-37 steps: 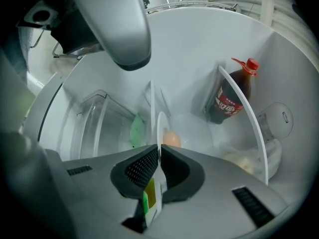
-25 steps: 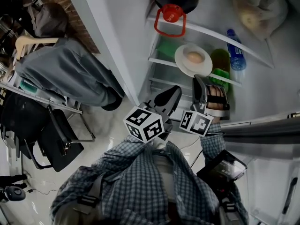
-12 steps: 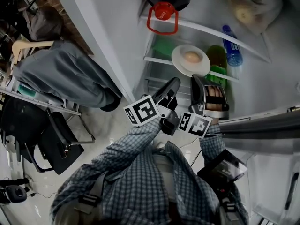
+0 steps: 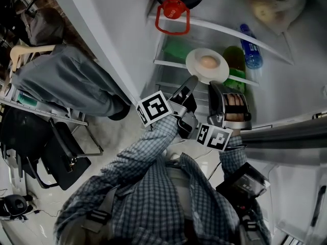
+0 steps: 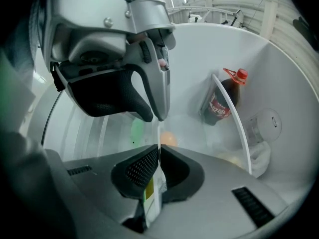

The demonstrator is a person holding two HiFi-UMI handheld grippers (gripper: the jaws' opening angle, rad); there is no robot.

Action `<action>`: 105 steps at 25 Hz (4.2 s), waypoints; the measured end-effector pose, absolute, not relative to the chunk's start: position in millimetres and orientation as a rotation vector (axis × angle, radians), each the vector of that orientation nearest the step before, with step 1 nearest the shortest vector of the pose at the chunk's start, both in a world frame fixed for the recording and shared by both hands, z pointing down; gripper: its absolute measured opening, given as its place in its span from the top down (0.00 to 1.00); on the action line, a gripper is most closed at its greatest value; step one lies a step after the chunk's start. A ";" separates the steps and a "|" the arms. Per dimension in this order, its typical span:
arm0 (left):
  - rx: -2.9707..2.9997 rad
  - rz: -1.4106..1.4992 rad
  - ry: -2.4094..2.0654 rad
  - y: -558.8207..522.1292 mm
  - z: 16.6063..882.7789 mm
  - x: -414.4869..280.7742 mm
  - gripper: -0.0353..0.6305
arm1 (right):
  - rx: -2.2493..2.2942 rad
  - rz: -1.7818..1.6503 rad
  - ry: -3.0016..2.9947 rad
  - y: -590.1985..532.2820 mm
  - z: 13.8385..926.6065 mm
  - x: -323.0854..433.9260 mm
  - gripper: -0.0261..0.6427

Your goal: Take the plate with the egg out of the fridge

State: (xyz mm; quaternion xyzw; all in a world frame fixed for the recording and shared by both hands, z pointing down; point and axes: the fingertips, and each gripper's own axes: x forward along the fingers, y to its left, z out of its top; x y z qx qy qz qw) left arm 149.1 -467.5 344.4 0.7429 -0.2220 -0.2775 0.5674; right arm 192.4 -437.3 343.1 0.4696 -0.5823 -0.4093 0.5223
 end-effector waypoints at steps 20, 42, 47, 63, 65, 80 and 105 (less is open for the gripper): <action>1.590 -0.725 -0.443 -472.6 341.9 161.0 0.85 | 1.107 -1.024 -1.378 -417.7 349.0 196.0 0.93; 1.501 -0.789 -0.390 -476.7 347.8 156.8 0.85 | 1.915 0.234 -2.379 -400.2 317.5 227.2 0.92; 1.505 -0.792 -0.380 -477.4 348.2 157.9 0.85 | 2.074 0.902 -2.676 -403.7 314.9 245.3 0.84; 1.491 -0.804 -0.351 -473.1 348.9 156.3 0.85 | 2.112 1.842 -2.740 -432.2 347.5 277.7 0.81; 1.492 -0.803 -0.345 -472.2 349.0 156.7 0.85 | 2.080 1.913 -2.781 -434.5 345.9 278.6 0.82; 1.487 -0.802 -0.334 -460.0 348.9 154.6 0.86 | 2.060 1.993 -2.735 -426.5 346.0 274.4 0.88; 1.501 -0.876 -0.394 -398.2 343.1 131.7 0.86 | 1.876 1.957 -2.816 -374.5 341.0 254.5 0.88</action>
